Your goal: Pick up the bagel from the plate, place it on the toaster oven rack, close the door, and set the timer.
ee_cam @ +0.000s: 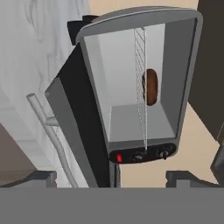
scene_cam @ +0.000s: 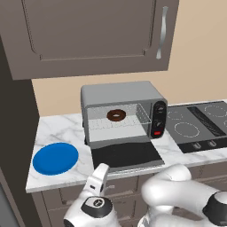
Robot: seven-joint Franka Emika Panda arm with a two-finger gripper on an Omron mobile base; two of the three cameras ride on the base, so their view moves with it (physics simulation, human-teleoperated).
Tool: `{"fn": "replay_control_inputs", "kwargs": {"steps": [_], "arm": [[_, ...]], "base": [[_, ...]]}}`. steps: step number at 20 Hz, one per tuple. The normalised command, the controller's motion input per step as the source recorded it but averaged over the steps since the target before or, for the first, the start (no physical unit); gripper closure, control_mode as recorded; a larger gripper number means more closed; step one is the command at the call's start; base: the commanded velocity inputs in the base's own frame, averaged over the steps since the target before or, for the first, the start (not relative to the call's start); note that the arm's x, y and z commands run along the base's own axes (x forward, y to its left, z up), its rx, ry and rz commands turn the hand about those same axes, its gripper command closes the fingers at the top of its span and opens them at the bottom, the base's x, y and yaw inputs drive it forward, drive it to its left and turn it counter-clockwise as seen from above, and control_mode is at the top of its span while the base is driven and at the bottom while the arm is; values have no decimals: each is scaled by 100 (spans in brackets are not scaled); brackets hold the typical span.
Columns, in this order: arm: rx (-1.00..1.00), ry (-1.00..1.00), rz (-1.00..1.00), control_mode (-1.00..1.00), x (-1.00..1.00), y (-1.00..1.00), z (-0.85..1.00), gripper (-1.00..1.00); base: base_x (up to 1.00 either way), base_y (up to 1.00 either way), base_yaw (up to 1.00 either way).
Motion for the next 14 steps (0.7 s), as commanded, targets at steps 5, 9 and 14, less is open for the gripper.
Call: {"fn": "replay_control_inputs", "kwargs": {"steps": [5, 9, 14], "arm": [[-6, -6, 0, -100, 23, 9, -21, -100], [-6, -6, 0, -100, 24, 5, -28, -100], [-6, -5, 0, -100, 22, 5, -28, -100]], "base": [[0, 0, 0], [0, 0, 0], [0, 0, 0]]}}
